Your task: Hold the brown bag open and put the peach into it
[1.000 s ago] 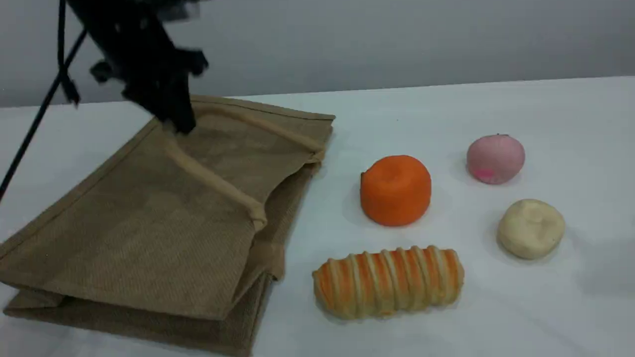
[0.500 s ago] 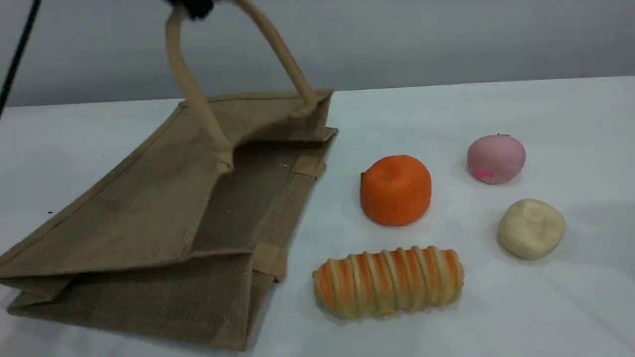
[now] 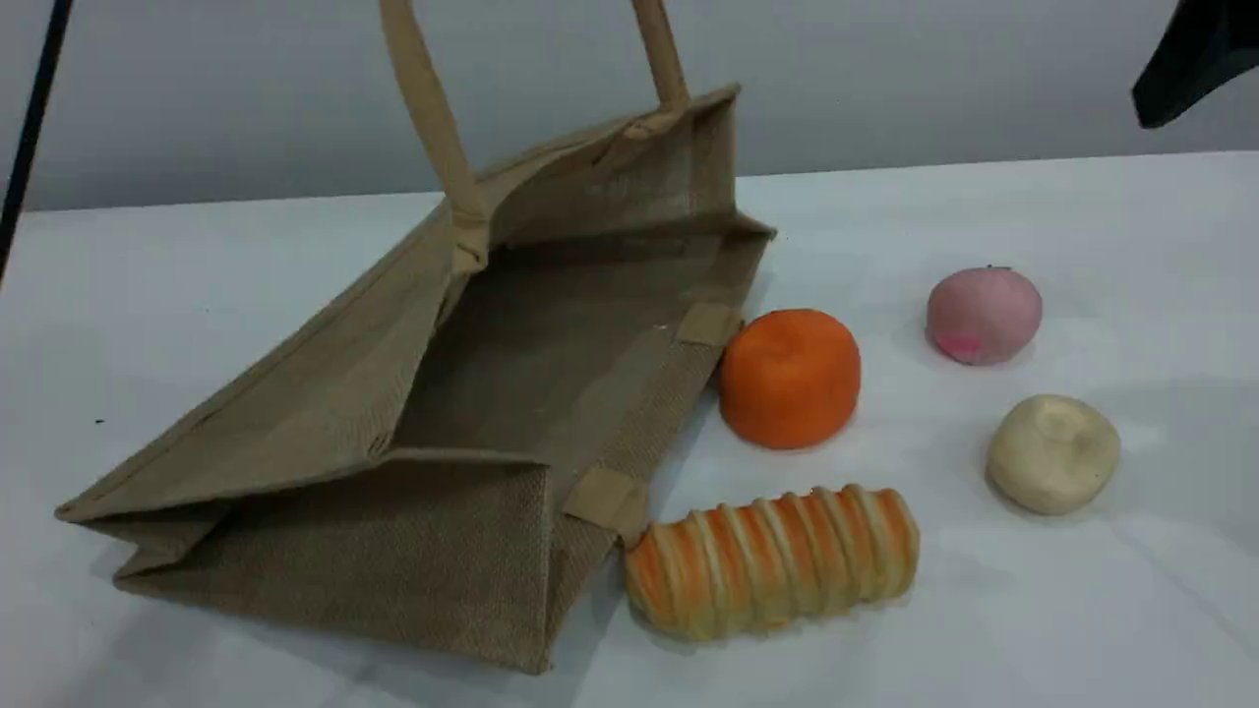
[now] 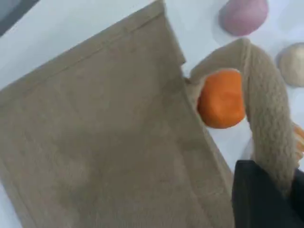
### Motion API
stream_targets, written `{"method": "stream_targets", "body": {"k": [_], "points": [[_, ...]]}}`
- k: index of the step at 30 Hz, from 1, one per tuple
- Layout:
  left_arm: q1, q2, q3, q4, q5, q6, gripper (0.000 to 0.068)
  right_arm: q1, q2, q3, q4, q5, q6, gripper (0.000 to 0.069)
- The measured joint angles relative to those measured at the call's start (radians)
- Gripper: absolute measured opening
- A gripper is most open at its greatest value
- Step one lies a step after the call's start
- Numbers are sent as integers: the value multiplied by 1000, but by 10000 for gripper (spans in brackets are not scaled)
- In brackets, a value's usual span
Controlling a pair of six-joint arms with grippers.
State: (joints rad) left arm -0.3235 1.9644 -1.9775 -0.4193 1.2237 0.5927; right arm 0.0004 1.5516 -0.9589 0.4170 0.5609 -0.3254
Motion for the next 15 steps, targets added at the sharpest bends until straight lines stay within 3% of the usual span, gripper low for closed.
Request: {"method": "stream_targets", "body": {"k": [9, 15], "points": [[-1, -59, 0, 28, -1, 100, 83, 0, 0, 0, 183, 27, -199, 584], [-1, -91, 0, 46, -1, 111, 83, 0, 15, 0, 209, 27, -235, 584]]}}
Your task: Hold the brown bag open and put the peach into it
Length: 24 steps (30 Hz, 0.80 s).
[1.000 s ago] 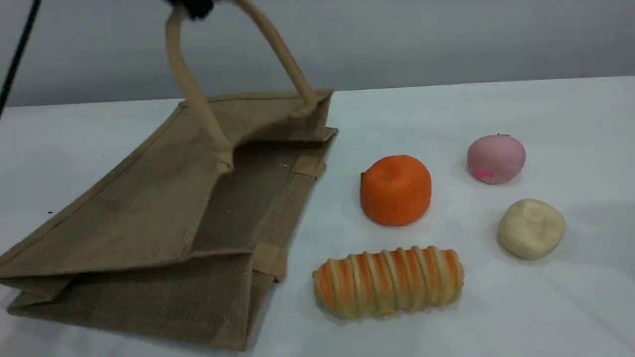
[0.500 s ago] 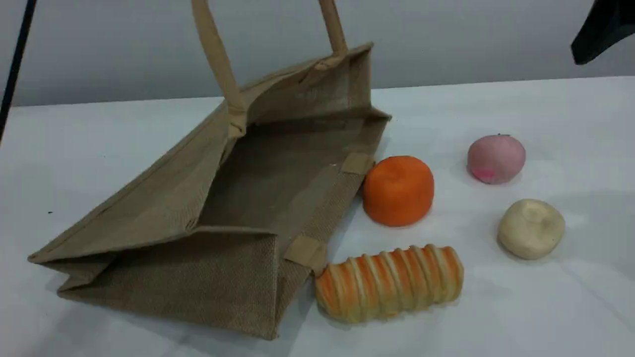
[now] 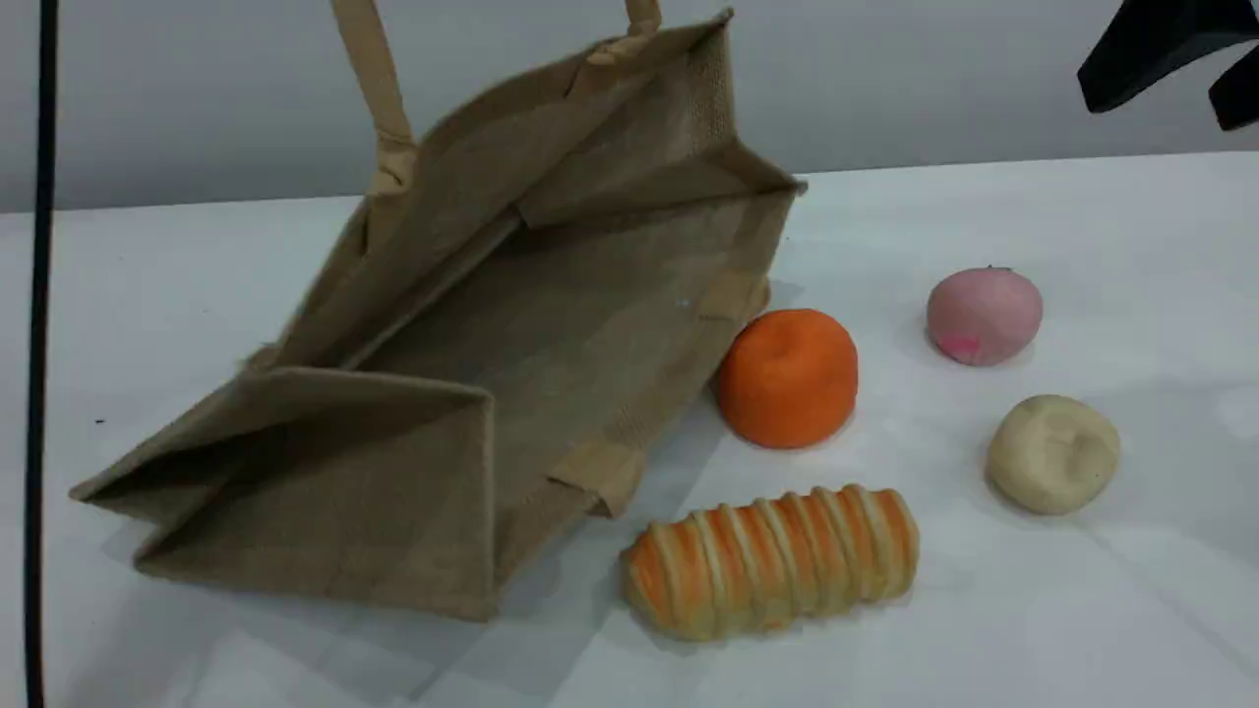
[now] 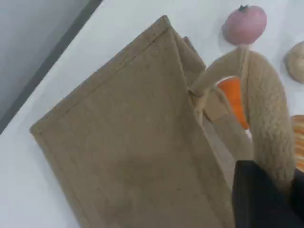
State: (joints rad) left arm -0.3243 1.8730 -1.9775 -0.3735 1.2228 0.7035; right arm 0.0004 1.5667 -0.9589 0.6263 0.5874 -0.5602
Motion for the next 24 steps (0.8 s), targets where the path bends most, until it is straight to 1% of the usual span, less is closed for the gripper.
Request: {"method": "stream_targets", "body": {"k": [2, 8, 13, 19, 24], "points": [[0, -9, 0, 31, 0, 0, 83, 0, 23, 0, 18, 5, -6, 584], [0, -49, 0, 89, 0, -1, 83, 0, 103, 0, 82, 11, -46, 584], [0, -83, 0, 89, 0, -3, 83, 0, 170, -2, 165, -9, -117, 584], [0, -82, 0, 75, 0, -40, 83, 0, 260, -17, 277, -17, -213, 584], [0, -81, 0, 67, -2, -40, 83, 0, 322, -24, 348, -81, -296, 584]]}}
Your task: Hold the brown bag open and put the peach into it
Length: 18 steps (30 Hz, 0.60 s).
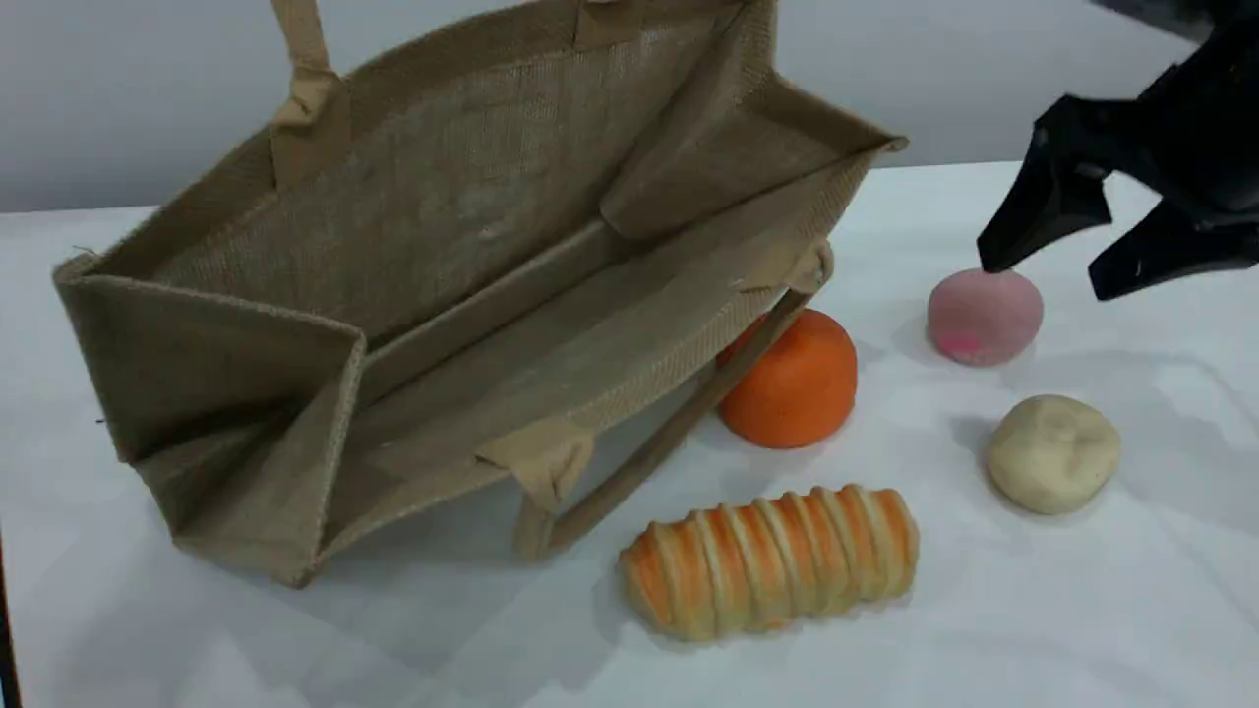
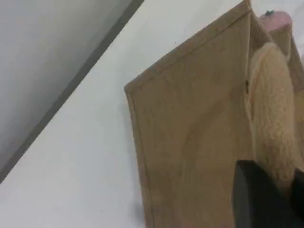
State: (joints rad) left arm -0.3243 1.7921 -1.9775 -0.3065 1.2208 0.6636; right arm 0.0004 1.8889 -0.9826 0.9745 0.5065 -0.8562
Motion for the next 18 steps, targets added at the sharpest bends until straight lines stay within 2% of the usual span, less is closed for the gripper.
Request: {"method": "stream_targets", "body": {"k": [11, 18], "points": [[0, 0, 0, -10, 0, 0, 83, 3, 111, -116, 32, -31, -77, 584], [0, 0, 0, -10, 0, 0, 83, 3, 175, -184, 22, -35, -75, 584]]}}
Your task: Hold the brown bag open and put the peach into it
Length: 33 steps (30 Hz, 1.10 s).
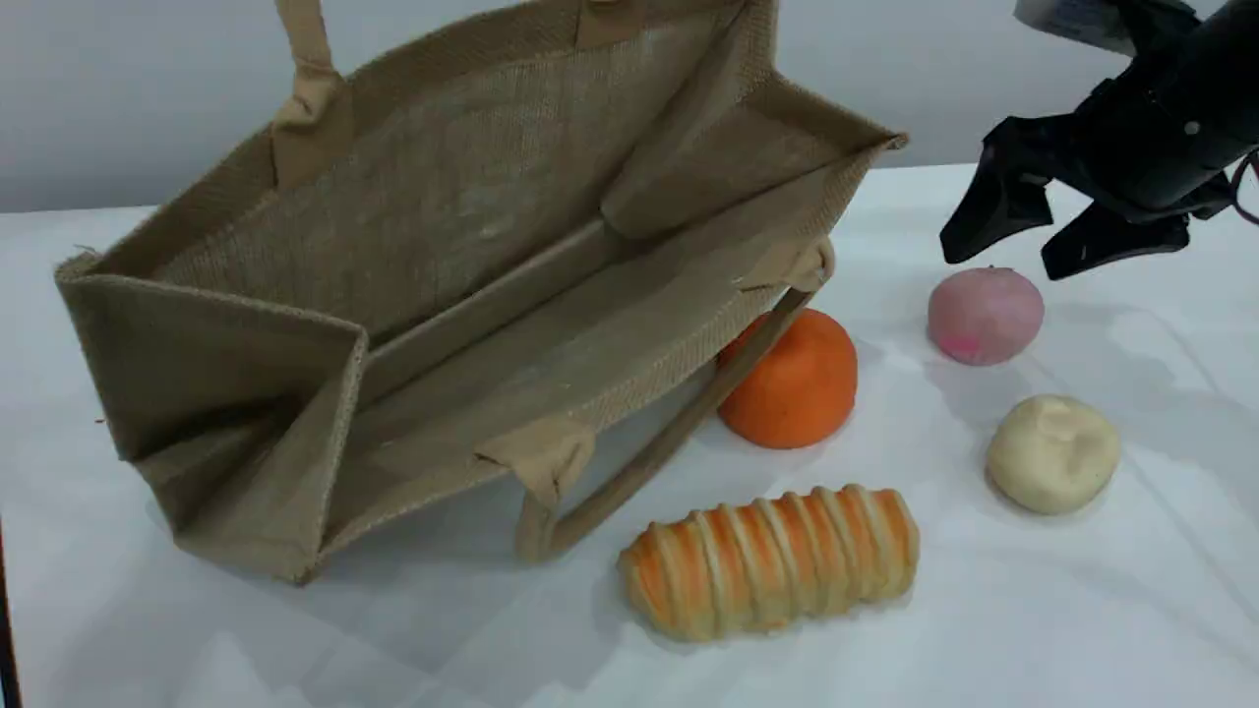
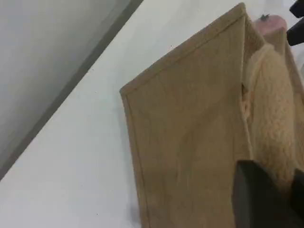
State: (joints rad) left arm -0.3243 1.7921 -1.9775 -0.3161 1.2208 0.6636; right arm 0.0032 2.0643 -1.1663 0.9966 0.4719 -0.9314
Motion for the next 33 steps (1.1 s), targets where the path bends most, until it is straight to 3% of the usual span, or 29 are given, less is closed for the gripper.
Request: {"method": "stream_targets", "body": {"k": [15, 19, 22, 30, 33], "points": [[0, 0, 0, 0, 0, 1, 83, 0, 107, -48, -6, -34, -47, 584], [0, 0, 0, 0, 0, 1, 83, 0, 120, -48, -4, -56, -48, 552], [0, 0, 0, 0, 0, 1, 83, 0, 128, -48, -4, -73, -49, 472], [0, 0, 0, 0, 0, 1, 83, 0, 135, -48, -6, -74, -75, 139], [0, 0, 0, 1, 0, 1, 83, 0, 135, -48, -6, -73, -75, 50]]}}
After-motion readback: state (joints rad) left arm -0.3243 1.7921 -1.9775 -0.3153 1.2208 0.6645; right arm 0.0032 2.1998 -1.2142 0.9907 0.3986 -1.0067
